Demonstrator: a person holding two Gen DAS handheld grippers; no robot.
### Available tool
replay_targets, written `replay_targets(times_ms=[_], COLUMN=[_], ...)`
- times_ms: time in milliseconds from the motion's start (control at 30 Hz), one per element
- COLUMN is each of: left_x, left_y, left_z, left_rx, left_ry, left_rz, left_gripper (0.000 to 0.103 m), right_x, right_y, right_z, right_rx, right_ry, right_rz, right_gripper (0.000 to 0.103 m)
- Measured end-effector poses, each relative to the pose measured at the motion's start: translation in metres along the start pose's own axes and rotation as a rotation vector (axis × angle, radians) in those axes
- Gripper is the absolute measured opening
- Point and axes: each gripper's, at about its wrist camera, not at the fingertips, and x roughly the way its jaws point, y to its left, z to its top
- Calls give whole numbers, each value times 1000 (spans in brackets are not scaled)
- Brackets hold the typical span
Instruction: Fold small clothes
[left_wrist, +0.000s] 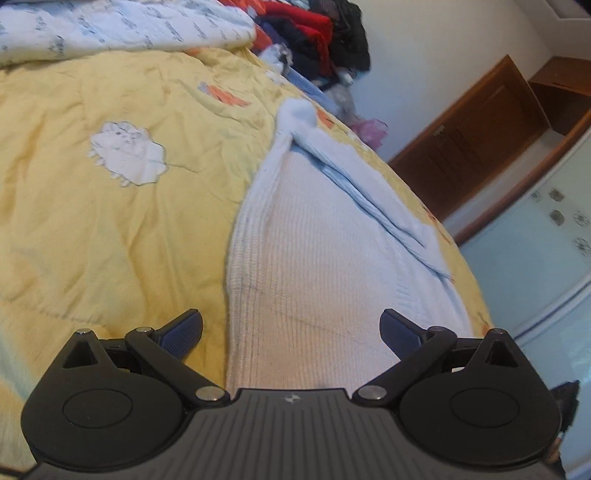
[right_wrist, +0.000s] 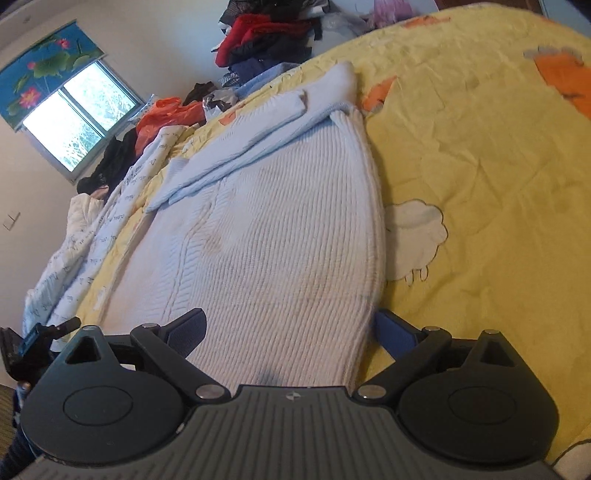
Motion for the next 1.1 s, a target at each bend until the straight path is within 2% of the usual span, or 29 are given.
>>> replay_targets(times_ms=[100,167,233,267,300,400,533,567,633,700,733,767,800,833,867,900,933,967,1033,1100], left_x=[10,18,25,29,33,34,34,34,36,37,38,38,38,39,39,40,41,41,41,39], left_y=[0,-5,-12,-13,-15,-16,-23,-24,-26,-29,-32,-35,-37,-39,-40,-41,-40,-37,-31,-34], left_z=[8,10,14,17,19,22,19,18,18,17,15,14,14,14,14,15,17,20,27,34], left_rx=[-9,18,60,70,77,104,165,170,175,185,205,224,239,248,259,275,278,264,230,254], left_ry=[77,108,133,153,173,199,200,199,203,207,207,209,212,214,215,218,225,233,247,229], left_rz=[-84,-95,-57,-30,1,13,31,32,9,-13,-4,7,16,27,46,77,104,128,115,105], left_gripper=[102,98,76,47,34,35,36,38,51,67,67,66,65,64,55,36,26,11,10,10], right_x=[2,4,8,10,11,12,4,1,3,6,8,10,12,14,16,17,15,15,13,6], right_y=[-10,-19,-26,-29,-31,-38,-48,-51,-52,-46,-44,-42,-42,-43,-45,-48,-51,-51,-49,-45], right_z=[4,9,13,15,17,22,23,22,19,17,16,15,14,12,10,9,8,8,10,19], right_rx=[65,136,186,202,218,240,259,269,279,254,243,240,243,244,244,250,266,267,261,271], right_ry=[26,38,48,56,63,91,113,114,123,153,168,183,200,214,223,222,217,213,198,146], right_rz=[76,133,175,191,207,240,223,225,246,252,249,248,239,223,201,196,212,213,227,301], right_gripper=[99,99,99,99,99,97,89,87,84,74,71,61,43,34,14,14,14,14,15,15])
